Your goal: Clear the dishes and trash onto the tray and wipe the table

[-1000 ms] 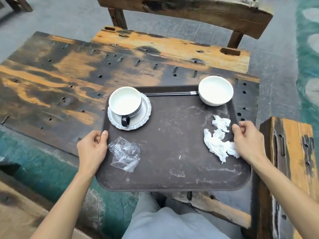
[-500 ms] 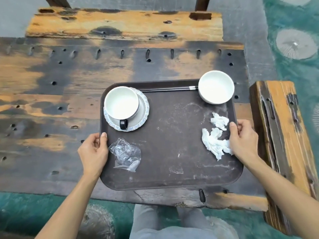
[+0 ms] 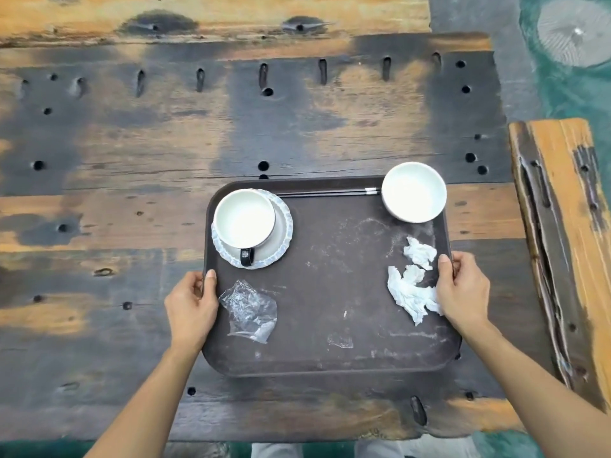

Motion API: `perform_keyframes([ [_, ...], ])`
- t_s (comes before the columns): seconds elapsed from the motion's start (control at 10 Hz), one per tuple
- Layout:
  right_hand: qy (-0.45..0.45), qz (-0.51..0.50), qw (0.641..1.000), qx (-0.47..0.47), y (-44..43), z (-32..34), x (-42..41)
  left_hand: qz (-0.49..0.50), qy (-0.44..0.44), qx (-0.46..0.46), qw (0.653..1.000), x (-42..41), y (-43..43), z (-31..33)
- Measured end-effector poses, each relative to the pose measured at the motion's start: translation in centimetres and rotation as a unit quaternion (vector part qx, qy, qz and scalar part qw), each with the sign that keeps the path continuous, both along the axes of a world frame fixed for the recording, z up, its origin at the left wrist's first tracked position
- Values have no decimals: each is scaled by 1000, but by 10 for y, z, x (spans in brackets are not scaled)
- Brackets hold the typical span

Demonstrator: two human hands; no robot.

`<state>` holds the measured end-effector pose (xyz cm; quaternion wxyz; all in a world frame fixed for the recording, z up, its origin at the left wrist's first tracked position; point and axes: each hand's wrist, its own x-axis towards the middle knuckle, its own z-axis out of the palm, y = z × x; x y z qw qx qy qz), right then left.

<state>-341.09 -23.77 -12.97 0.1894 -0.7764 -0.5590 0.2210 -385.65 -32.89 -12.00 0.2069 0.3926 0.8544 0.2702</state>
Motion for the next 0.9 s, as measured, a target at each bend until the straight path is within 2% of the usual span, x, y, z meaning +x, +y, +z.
perform_keyframes([
  [0.2,0,-14,1000,-2,2,-18,-1,-14,35,-36,999,0,11,-16],
  [0.5,-5,-20,1000,-20,1,-27,1,-13,32,-51,998,4,12,-24],
  [0.7,16,5,999,-51,-2,-13,1,11,-8,-74,997,7,10,-11],
  [0.8,39,-8,996,-77,-8,2,2,6,-26,-111,993,3,5,-3],
  [0.9,65,-55,989,-122,-38,26,1,46,-63,-184,980,4,-20,12],
])
